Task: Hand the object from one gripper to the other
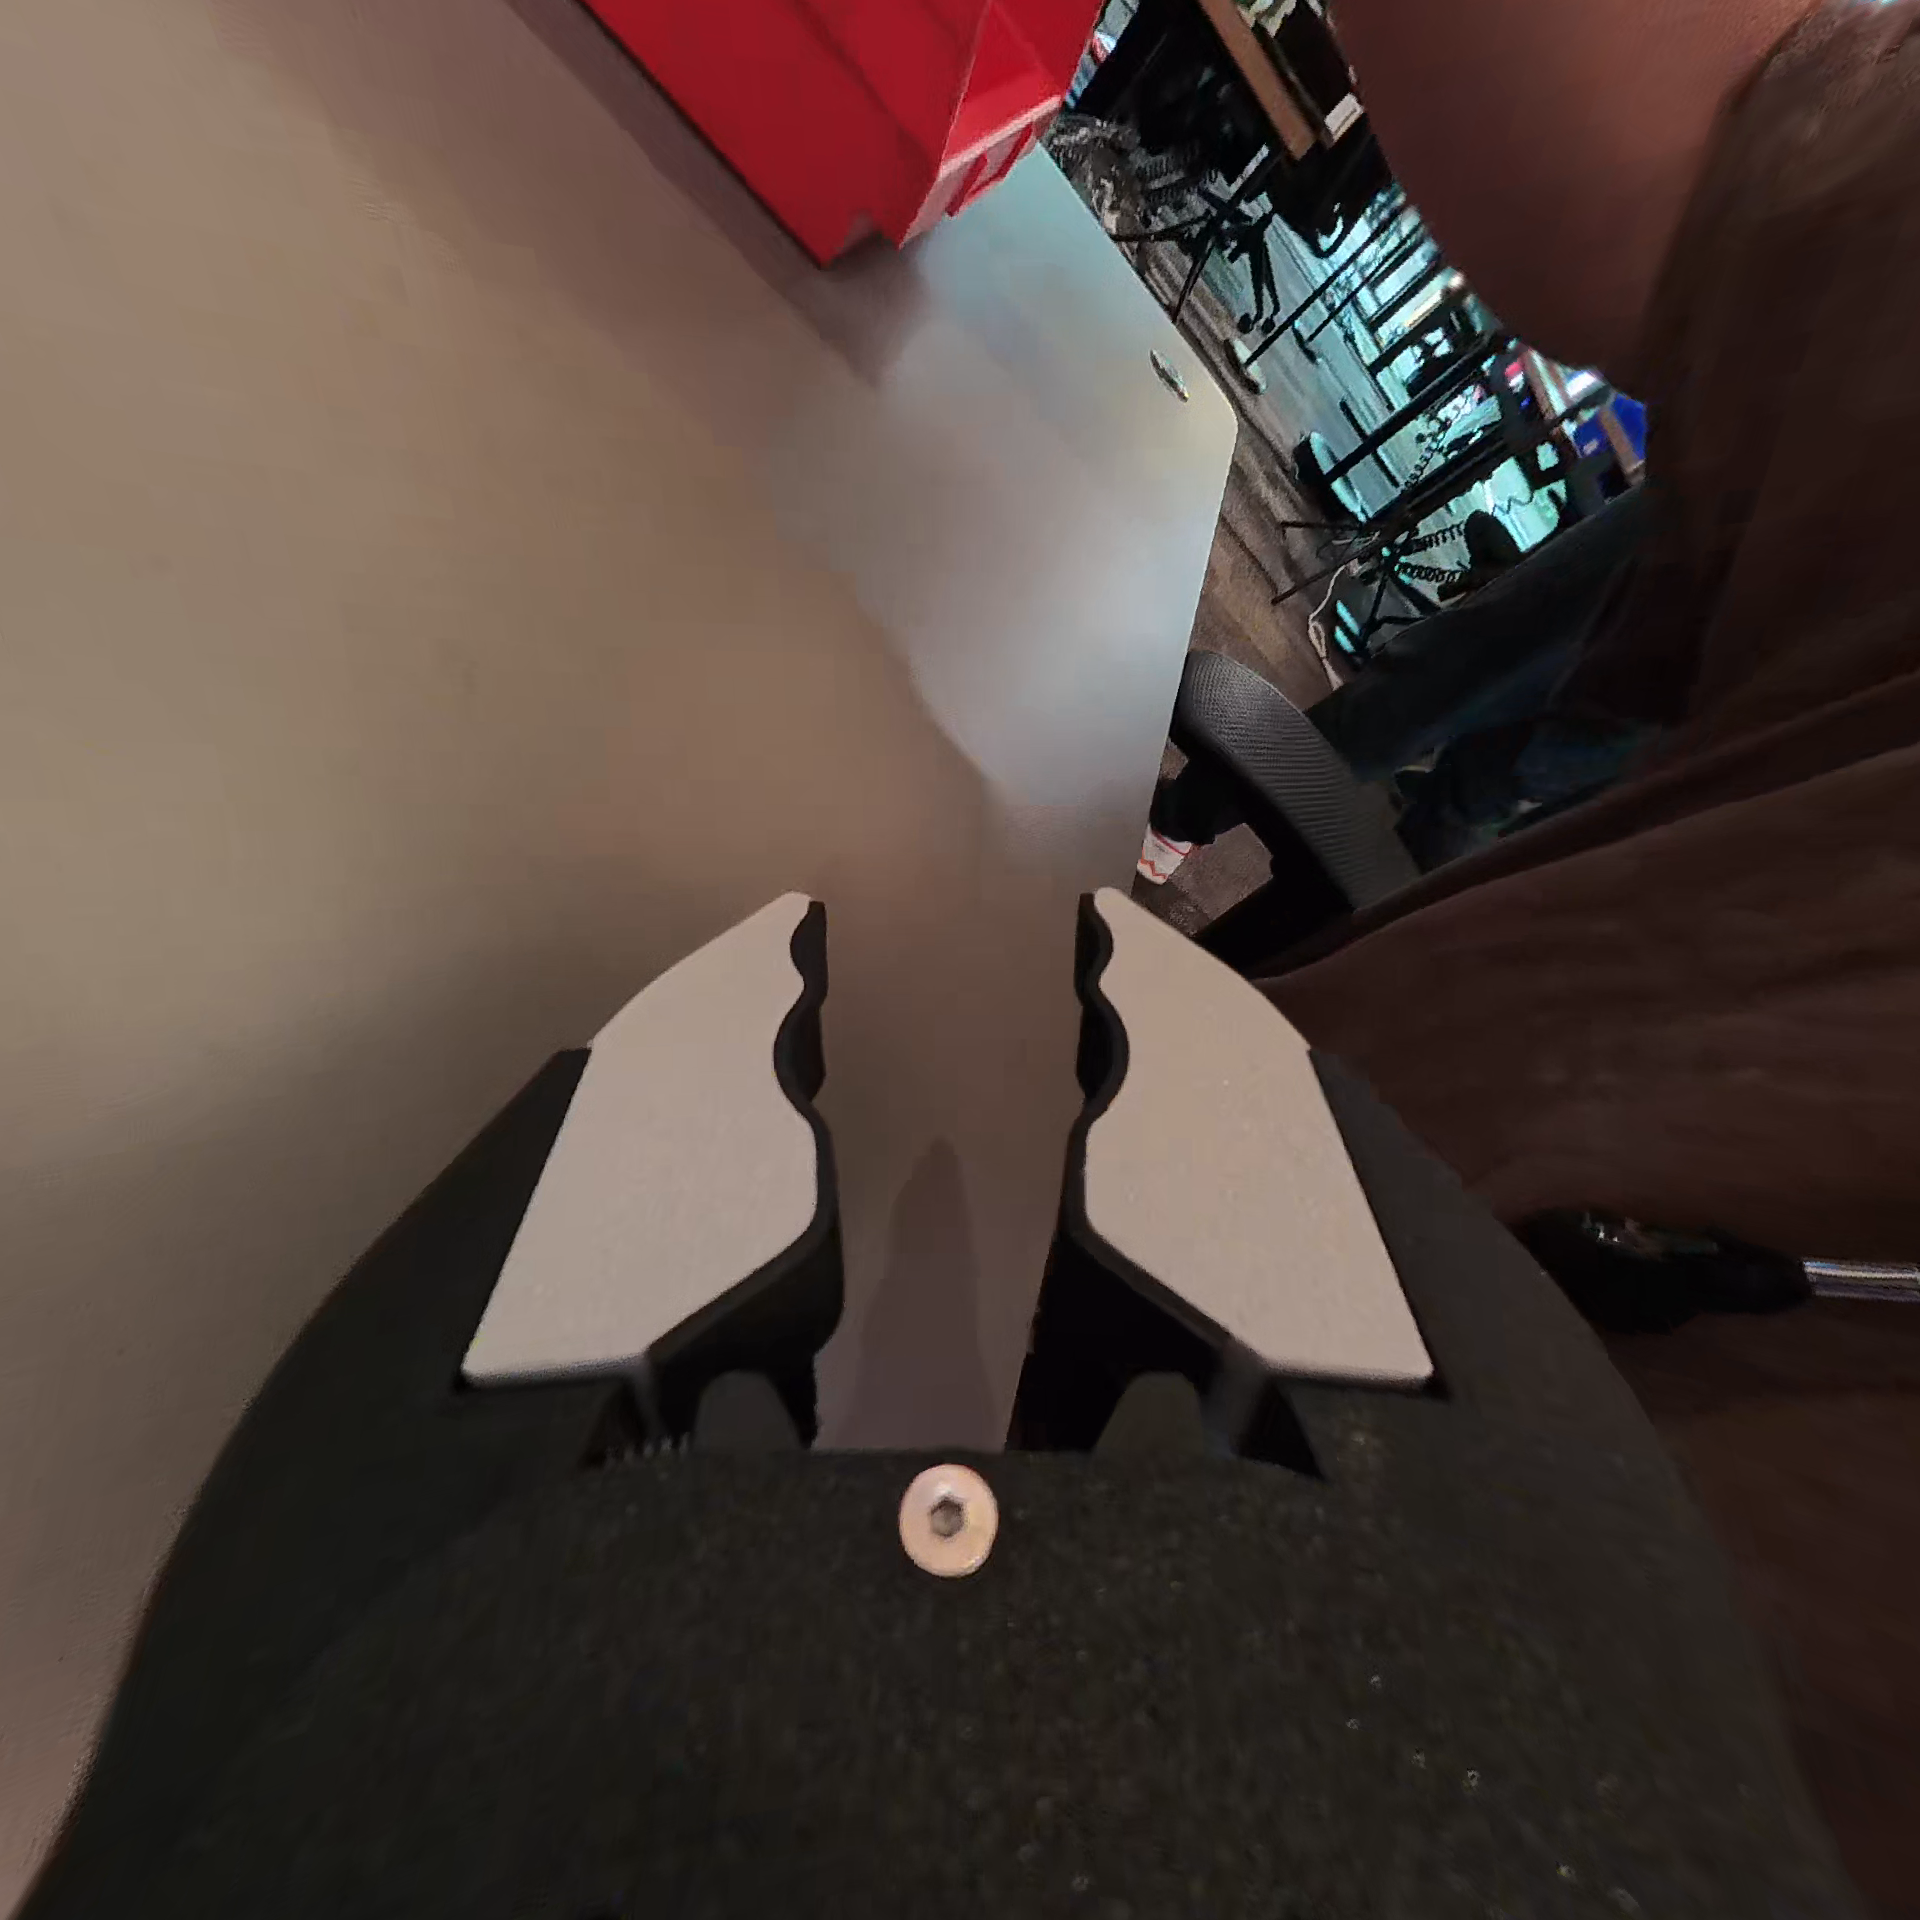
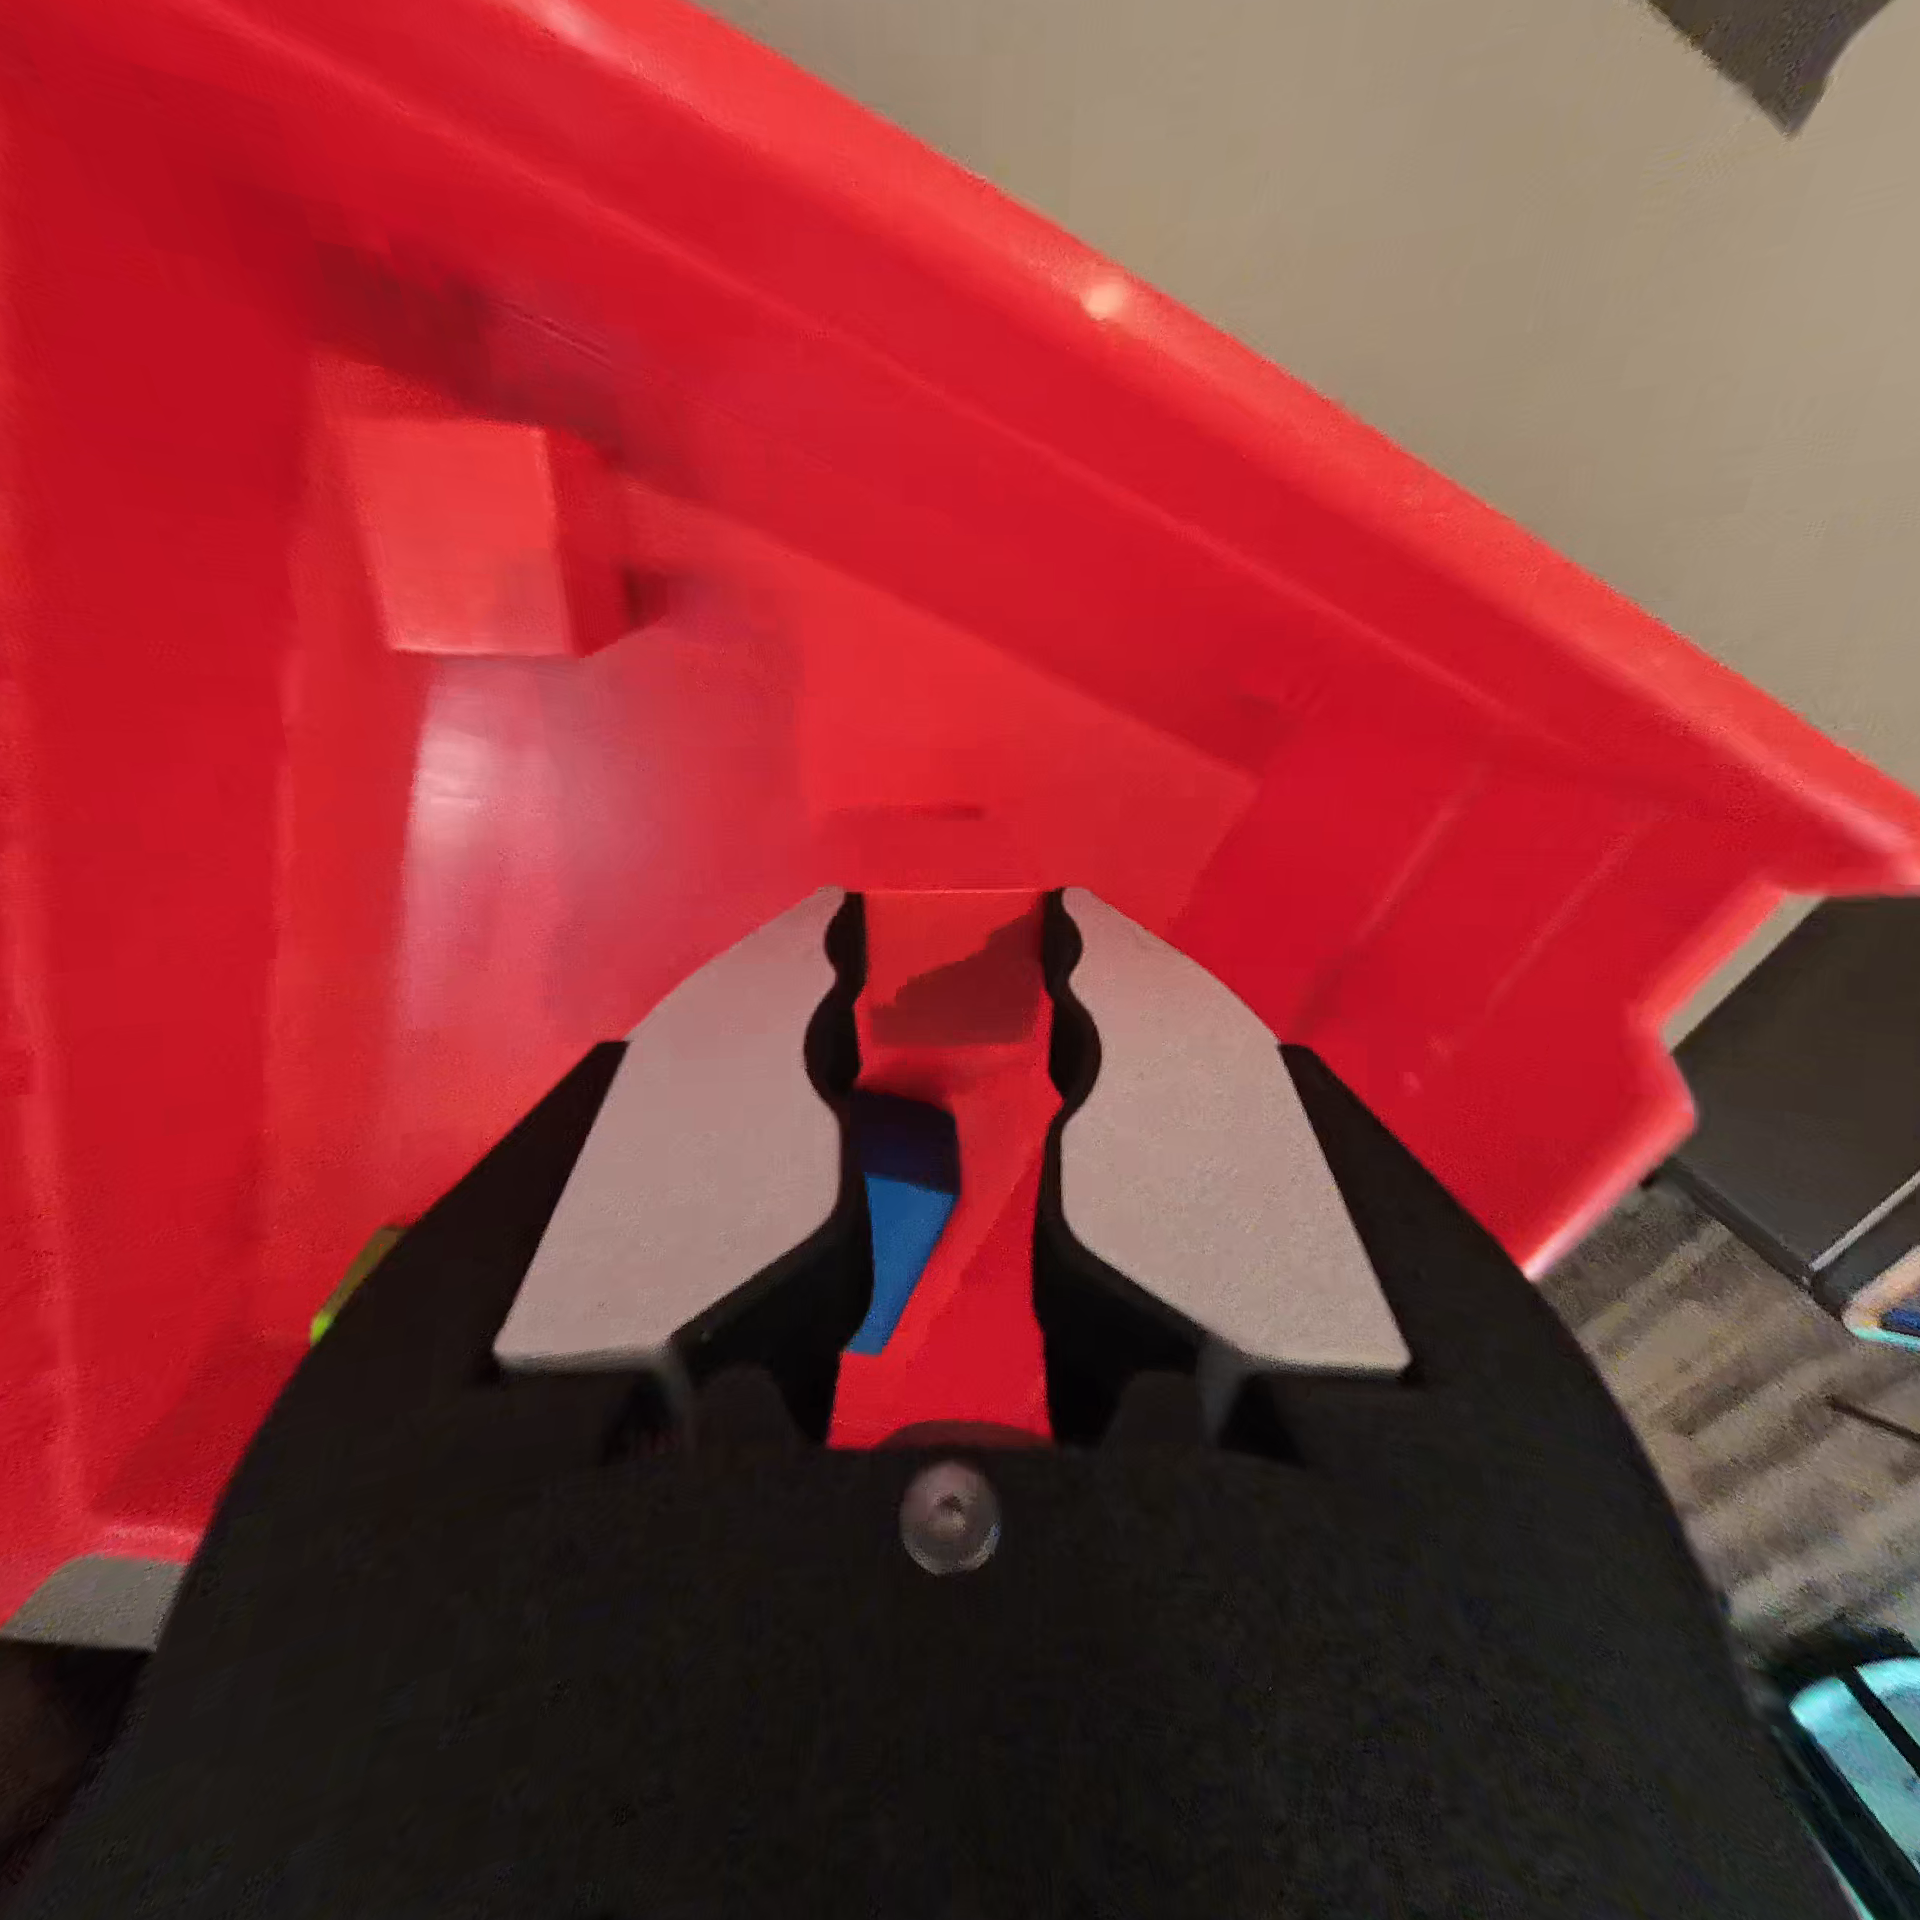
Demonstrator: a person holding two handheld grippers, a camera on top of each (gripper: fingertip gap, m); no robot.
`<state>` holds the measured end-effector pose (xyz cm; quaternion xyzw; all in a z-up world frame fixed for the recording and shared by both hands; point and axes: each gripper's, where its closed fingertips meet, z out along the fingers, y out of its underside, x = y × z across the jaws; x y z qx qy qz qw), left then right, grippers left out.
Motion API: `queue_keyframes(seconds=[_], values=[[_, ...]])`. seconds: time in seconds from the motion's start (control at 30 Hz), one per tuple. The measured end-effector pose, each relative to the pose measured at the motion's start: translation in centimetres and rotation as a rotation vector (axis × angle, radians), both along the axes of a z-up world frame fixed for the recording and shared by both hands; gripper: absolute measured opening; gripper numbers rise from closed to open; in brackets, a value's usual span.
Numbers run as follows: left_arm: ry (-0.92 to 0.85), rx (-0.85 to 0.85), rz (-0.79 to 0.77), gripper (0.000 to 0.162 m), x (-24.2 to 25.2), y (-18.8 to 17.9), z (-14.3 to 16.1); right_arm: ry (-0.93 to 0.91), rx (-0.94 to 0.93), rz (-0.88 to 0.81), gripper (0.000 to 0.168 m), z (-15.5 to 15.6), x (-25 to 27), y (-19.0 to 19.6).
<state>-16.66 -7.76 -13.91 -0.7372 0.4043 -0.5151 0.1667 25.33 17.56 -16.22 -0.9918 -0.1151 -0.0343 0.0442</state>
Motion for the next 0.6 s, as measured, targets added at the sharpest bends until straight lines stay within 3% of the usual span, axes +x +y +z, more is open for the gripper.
queue_keyframes(seconds=[0.17, 0.3, 0.37, 0.47, 0.6], values=[[0.017, -0.006, 0.028, 0.046, -0.7, 0.7, -0.4, -0.049, -0.050, -0.001, 0.033, -2.2, 0.7, 0.5], [0.018, -0.002, 0.040, 0.046, -0.9, 1.0, -0.4, -0.037, -0.004, 0.001, 0.035, -2.3, 0.8, 0.8], [0.021, 0.003, 0.036, 0.046, -0.9, 1.0, -0.4, -0.051, 0.033, 0.004, 0.052, -1.5, 1.0, 0.6], [0.047, 0.040, 0.043, 0.046, -1.2, 1.2, -0.8, -0.024, 0.241, -0.009, 0.059, 2.8, -0.4, 0.1], [0.056, 0.111, 0.063, 0.049, -1.4, 2.0, -0.9, 0.124, 0.709, 0.066, 0.059, 10.8, -7.1, -3.9]])
